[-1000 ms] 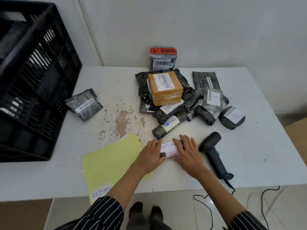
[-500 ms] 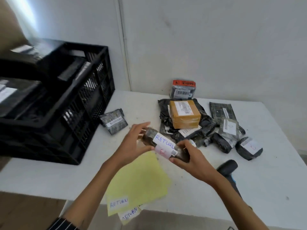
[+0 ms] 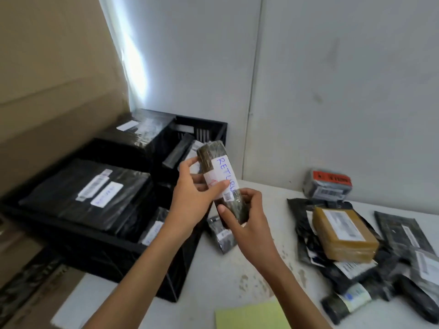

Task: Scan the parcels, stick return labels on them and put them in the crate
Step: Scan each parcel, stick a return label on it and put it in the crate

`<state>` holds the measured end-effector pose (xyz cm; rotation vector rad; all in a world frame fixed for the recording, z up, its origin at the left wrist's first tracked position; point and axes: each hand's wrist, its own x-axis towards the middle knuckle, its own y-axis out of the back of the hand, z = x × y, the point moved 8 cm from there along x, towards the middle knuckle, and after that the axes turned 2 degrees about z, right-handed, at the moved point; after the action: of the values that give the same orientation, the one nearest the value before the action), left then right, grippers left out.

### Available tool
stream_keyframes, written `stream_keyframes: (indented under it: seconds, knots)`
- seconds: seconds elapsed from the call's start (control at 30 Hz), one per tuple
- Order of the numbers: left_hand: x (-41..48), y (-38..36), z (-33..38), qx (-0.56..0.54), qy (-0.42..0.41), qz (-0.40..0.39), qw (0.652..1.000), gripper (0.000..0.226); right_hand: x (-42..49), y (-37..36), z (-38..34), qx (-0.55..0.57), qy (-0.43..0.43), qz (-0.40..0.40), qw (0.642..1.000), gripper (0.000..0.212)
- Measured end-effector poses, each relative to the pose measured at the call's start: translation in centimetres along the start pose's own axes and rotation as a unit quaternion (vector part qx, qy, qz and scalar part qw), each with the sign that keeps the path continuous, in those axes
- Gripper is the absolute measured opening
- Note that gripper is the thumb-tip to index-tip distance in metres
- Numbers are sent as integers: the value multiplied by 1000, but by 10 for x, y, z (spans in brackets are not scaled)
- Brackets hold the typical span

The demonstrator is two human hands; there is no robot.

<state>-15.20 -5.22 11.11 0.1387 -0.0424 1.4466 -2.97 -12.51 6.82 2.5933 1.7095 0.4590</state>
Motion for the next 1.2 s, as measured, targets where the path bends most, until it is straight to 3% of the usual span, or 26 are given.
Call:
stream_keyframes:
  seconds: [0.13,0.4,0.8,1.0,1.2]
  knots:
    - [88,34,7,87,-25,11,996,66,46,-41,-2,-14,-5,-9,1000,38]
    - [239,39,-63,221,51,-34,973,53,104,-81,42,-150,-11,-5,989,48]
    - [279,-4,-104,421,-8,-72,904,33,115,-91,53,-155,5,11,988,43]
    - [265,-20,-60,368,-108,-54,922,29,103,-63,57,-125,-8,42,991,45]
    - [195,-97,-14,257,-165,-150,940,16,53,36,85,-185,-16,165,969,22]
